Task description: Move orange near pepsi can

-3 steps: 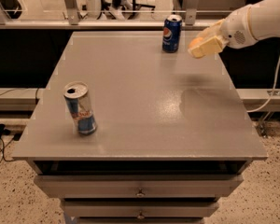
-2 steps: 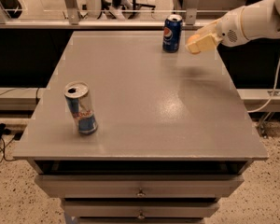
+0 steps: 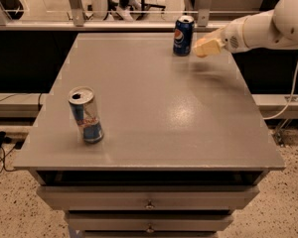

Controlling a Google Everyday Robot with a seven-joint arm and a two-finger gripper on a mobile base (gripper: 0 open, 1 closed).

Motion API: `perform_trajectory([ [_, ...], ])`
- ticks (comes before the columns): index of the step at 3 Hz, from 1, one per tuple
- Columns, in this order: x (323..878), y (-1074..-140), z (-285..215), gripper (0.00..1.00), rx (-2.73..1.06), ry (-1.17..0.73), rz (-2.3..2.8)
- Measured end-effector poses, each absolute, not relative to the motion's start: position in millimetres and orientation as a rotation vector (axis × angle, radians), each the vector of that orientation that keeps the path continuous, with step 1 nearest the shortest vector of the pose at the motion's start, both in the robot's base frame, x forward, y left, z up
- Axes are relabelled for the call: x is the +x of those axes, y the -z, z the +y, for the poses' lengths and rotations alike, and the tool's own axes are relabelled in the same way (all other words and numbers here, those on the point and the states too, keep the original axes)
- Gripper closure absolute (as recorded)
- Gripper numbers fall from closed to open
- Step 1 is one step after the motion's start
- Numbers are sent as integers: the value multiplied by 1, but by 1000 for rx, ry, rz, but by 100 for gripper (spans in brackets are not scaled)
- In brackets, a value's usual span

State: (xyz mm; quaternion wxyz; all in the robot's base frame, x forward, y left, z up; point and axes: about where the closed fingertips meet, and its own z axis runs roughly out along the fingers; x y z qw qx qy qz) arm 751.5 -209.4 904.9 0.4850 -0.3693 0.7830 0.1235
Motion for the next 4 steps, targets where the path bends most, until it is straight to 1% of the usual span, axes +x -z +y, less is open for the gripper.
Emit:
perform_trajectory([
  [1,767,-889,-199,85,-856,-341,1922],
  [3,791,-872,-191,38,-773,-339,1947],
  [4,796,-867,-194,7,-730,-329,1961],
])
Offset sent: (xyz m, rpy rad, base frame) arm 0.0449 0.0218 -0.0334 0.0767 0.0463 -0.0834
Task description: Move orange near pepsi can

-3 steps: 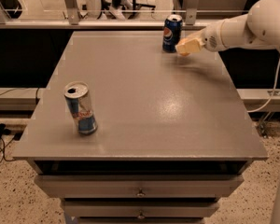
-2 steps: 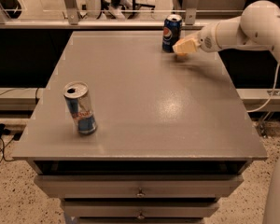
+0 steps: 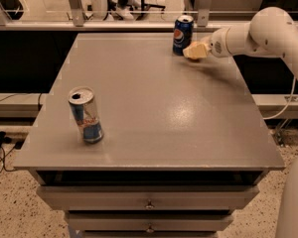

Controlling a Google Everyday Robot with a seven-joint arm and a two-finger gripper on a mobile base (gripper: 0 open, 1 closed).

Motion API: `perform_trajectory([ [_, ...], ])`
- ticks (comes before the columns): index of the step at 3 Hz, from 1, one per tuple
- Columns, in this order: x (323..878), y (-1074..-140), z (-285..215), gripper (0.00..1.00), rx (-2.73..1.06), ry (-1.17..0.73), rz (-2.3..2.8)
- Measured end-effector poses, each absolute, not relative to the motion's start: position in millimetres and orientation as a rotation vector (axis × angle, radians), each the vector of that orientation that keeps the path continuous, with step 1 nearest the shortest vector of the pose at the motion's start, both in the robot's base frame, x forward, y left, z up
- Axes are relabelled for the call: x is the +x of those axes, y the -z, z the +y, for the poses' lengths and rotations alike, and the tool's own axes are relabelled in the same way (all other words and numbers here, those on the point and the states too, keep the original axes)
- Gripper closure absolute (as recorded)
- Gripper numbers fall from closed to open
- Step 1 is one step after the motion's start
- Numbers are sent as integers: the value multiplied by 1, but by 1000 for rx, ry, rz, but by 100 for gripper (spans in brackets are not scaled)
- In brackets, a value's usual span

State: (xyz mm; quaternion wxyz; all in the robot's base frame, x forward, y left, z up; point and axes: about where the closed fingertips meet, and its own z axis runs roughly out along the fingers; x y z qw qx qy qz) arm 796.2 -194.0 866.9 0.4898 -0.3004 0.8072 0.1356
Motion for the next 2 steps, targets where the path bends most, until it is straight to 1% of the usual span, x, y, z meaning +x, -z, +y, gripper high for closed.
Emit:
perform_trajectory([
  [1,797,-863,-194,0,-711,-335,1977],
  [2,797,-863,-194,0,-709,-336,1978],
])
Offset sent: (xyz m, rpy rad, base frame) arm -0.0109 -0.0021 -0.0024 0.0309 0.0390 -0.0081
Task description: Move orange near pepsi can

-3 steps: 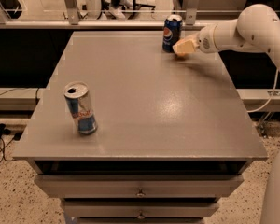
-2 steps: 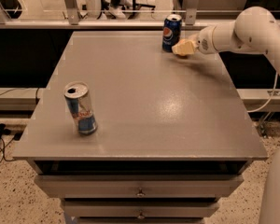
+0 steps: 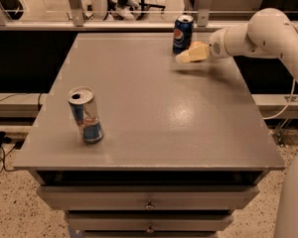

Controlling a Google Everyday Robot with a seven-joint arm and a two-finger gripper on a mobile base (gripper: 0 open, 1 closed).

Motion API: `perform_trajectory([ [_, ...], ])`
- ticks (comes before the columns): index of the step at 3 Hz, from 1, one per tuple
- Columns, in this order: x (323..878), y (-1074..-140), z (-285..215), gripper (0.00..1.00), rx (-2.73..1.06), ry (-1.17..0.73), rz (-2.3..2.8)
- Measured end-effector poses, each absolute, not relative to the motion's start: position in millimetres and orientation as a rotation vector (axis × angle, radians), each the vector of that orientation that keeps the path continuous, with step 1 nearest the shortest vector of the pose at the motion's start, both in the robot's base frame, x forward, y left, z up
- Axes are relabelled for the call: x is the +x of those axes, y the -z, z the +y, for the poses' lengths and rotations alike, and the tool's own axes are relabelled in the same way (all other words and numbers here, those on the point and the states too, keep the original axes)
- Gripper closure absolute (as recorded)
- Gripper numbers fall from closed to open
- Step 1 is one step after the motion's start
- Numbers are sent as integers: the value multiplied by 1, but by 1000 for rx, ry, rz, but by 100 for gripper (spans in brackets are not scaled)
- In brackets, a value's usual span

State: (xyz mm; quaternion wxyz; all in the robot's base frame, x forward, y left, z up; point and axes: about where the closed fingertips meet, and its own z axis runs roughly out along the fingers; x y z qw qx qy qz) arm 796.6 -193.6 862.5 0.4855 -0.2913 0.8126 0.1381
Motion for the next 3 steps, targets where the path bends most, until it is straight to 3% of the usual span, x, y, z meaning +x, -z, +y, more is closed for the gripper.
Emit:
perform_trajectory([
  [2,743,-908,-227,0,-863,-441,1860],
  [3,695,-927,-272,0,-968,-412,1820],
])
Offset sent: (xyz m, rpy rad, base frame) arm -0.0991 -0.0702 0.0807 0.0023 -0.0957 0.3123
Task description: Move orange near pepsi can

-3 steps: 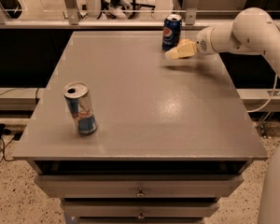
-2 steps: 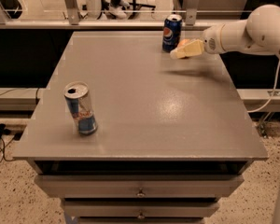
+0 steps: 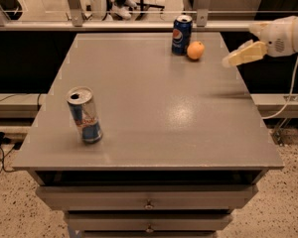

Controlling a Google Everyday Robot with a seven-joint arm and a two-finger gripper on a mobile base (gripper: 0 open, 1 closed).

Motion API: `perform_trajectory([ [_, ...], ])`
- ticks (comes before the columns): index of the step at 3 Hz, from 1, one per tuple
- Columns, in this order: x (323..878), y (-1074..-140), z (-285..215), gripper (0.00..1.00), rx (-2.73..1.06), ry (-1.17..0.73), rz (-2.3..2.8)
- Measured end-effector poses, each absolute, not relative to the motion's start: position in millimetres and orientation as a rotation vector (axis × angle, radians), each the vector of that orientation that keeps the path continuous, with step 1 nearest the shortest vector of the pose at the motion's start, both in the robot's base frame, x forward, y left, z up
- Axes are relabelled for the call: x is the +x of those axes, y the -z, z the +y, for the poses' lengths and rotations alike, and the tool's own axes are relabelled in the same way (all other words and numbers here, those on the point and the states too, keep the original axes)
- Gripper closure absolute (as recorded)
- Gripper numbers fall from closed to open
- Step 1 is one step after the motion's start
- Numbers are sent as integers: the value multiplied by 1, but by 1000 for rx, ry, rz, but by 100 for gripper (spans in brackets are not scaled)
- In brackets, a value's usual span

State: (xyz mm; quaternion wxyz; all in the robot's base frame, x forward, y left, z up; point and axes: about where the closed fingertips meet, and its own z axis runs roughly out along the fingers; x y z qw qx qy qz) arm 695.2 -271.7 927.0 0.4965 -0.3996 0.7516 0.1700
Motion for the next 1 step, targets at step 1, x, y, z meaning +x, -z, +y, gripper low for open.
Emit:
perform_trajectory([
  [1,685,-925,-278,0,-1000,-414,1819],
])
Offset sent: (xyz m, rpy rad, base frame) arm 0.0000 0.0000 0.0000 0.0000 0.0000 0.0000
